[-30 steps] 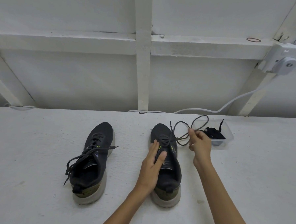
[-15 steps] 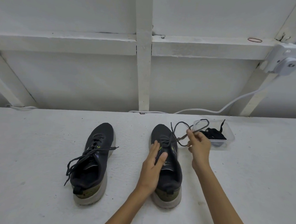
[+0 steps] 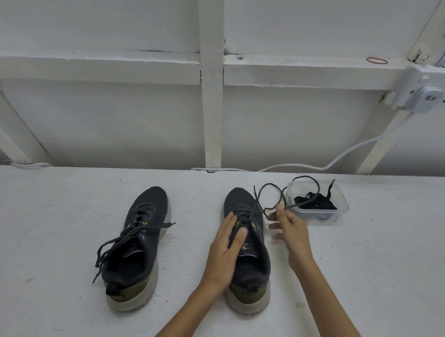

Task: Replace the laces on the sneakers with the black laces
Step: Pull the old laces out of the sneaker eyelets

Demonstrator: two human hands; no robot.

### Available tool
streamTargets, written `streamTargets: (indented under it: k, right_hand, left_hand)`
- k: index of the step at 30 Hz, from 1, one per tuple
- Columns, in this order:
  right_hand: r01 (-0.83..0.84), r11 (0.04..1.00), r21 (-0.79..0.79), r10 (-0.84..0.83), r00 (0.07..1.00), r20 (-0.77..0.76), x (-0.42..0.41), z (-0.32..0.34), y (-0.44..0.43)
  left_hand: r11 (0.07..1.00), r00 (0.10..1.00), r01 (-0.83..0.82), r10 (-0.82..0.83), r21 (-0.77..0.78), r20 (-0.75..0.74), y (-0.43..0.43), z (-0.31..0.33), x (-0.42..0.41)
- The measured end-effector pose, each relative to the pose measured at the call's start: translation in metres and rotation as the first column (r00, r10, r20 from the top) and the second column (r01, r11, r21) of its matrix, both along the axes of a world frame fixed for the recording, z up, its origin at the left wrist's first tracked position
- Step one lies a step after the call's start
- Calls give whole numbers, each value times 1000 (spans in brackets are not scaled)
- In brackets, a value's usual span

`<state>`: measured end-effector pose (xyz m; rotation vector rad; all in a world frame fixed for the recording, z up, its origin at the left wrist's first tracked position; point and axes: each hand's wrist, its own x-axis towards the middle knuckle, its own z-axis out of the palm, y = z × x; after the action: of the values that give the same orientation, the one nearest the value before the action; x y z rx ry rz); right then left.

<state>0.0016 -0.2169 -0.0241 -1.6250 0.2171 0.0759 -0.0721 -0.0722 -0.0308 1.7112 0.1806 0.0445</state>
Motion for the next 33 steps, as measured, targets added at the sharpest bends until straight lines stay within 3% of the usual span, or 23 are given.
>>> streamTargets:
  k: [2,5,8,11,15,21,23,28,33]
  right_hand:
    - [-86,994,-63,87,996,5,-14,-8,5]
    - [-163,987,-1,162,983,85,-32,-14,17]
    - [-261,955,141,249,964,94,-39,-8,26]
    - [-304,942,146,298,953,61,-38,-11,30]
    - [-298,942,155,295,955,41,-36,-16,30]
    - [-258,948,185,258,966,21,-39,-14,33]
    - [-246,950,193,248,969,15,-39,-14,33]
    - [-236,952,195,234,972,34,-42,-11,34]
    - [-236,953,191,236,972,21,-42,-9,35]
  left_hand:
    - [1000,999,-27,26,16,37,4,0,4]
    - [993,991,-115,114,19,75,20,0,19]
    - [969,995,-59,37,240,93,35,3,37]
    - [900,993,14,-64,437,100,42,11,52]
    - [726,972,100,-217,681,88,42,20,62]
    - [550,987,22,-147,835,71,30,21,76]
    - [584,985,27,-154,811,78,29,22,75]
    - [862,993,-54,-8,504,119,41,12,59]
    - [855,991,-5,-66,519,119,41,5,52]
